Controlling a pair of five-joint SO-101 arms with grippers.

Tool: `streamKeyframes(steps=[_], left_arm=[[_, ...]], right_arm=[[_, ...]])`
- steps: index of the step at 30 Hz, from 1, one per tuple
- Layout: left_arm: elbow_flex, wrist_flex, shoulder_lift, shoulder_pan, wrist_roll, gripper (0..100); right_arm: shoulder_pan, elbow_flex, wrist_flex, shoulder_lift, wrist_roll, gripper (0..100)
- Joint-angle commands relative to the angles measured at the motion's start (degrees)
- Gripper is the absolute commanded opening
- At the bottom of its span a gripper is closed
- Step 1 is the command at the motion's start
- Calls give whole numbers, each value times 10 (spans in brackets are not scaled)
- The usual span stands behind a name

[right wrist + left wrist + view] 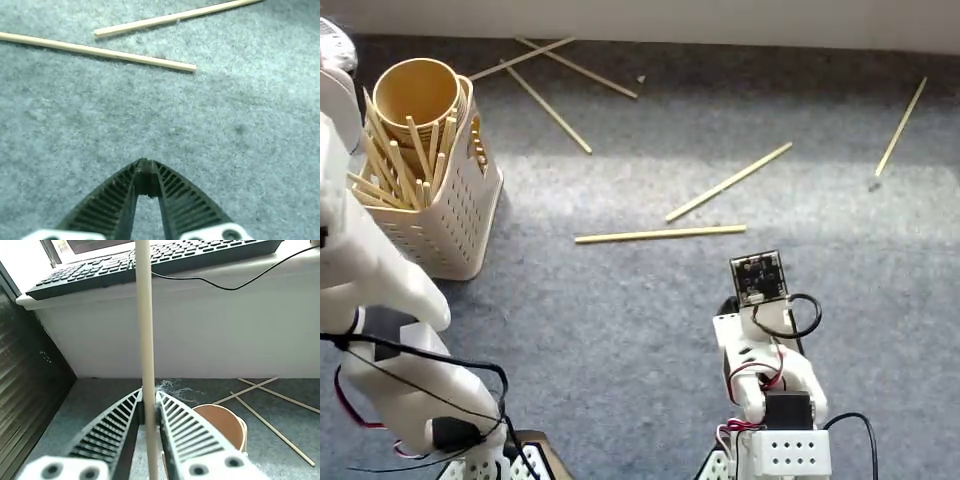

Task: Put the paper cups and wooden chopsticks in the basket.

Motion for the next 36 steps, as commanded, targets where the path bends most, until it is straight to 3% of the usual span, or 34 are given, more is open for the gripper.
streamKeyframes(steps=[1,4,9,14,17,19,26,36], left_arm=[[36,2,-95,-7,7,3],[216,1,-230,-5,9,3],[697,-15,-523,75,-34,3],[1149,-355,-775,70,-41,3],[1335,-549,-829,59,-41,3],[1388,-629,-819,54,-38,3],[1357,-742,-684,27,33,4],[1243,-745,-530,-23,69,4]], right_arm=[[4,8,-14,-7,9,9],[4,8,-14,-7,9,9],[4,8,-14,-7,9,9],[4,8,-12,-7,9,9],[4,8,-12,-7,9,9],[4,8,-12,-7,9,9],[4,8,-12,-7,9,9],[4,7,-12,-7,10,9]])
